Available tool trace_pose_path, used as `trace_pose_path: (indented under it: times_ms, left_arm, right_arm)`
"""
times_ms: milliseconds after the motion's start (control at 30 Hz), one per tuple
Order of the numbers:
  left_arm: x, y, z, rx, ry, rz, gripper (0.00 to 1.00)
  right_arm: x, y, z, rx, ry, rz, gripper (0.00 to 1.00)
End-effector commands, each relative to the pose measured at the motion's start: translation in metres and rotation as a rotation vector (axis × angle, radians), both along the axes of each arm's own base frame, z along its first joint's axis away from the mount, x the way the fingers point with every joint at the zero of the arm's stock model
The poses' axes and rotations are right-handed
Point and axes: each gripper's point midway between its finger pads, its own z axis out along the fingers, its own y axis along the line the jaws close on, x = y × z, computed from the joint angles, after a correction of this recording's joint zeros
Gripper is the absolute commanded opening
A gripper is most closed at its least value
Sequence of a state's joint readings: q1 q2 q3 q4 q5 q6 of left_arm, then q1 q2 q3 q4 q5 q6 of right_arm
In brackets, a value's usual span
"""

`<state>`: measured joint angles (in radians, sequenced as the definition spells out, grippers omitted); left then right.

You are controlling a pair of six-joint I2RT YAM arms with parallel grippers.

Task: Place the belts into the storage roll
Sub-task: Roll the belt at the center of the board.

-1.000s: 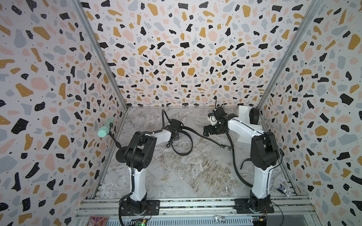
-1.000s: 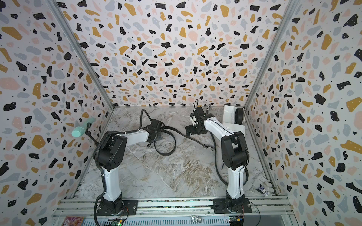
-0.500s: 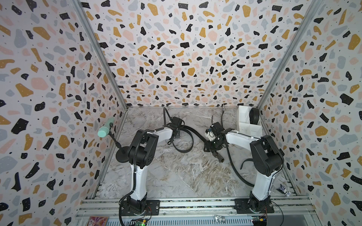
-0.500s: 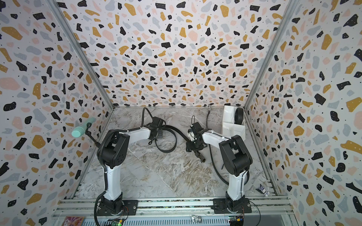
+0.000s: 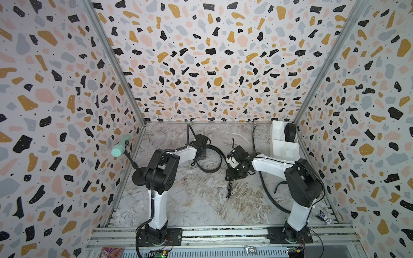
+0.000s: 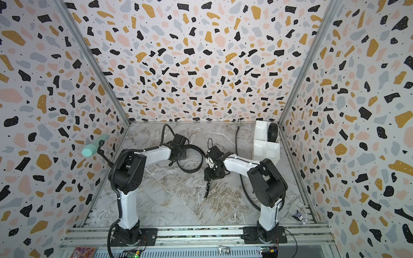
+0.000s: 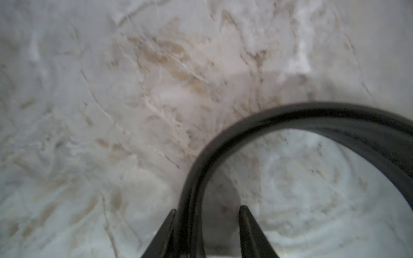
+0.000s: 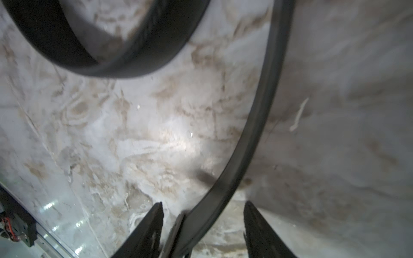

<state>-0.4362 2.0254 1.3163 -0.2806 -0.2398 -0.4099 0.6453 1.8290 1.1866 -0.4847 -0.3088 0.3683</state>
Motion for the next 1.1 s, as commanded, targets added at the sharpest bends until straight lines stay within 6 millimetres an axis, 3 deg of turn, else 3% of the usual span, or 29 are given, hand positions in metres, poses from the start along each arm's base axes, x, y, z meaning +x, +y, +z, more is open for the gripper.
trace_pose_path:
  times_ms: [0, 133, 300, 533, 733, 833, 967, 1067]
  left_arm:
    - [-0.018, -0.010, 0.017, -0.019, 0.028, -0.053, 0.48]
    - [-0.029, -0.036, 0.046, -0.064, -0.011, -0.147, 0.56]
    - [-0.073, -0.072, 0.044, -0.085, 0.055, -0.336, 0.60]
    - [-0.112, -0.089, 0.035, -0.065, 0.092, -0.467, 0.66]
    - [-0.113, -0.111, 0.016, -0.089, 0.086, -0.518, 0.65]
    - [-0.105, -0.121, 0.009, -0.095, 0.071, -0.525, 0.54]
    - [-0.085, -0.131, 0.010, -0.095, 0.018, -0.504, 0.11]
    - [-0.067, -0.139, 0.015, -0.096, -0.032, -0.493, 0.00]
  right_arm:
    - [0.025, -0.001, 0.012, -0.013, -0.047, 0.006, 0.61]
    - [0.056, -0.006, 0.015, -0.016, -0.097, -0.020, 0.62]
    - [0.081, -0.006, 0.013, -0.004, -0.113, -0.037, 0.58]
    - [0.078, -0.004, 0.004, 0.004, -0.089, -0.034, 0.49]
    - [0.066, -0.008, -0.007, 0.004, -0.063, -0.036, 0.39]
    - [0.059, -0.012, -0.008, 0.005, -0.056, -0.047, 0.35]
    - [0.045, -0.014, -0.006, 0.014, -0.039, -0.057, 0.26]
    - [0.027, -0.011, -0.006, 0.047, -0.017, -0.058, 0.19]
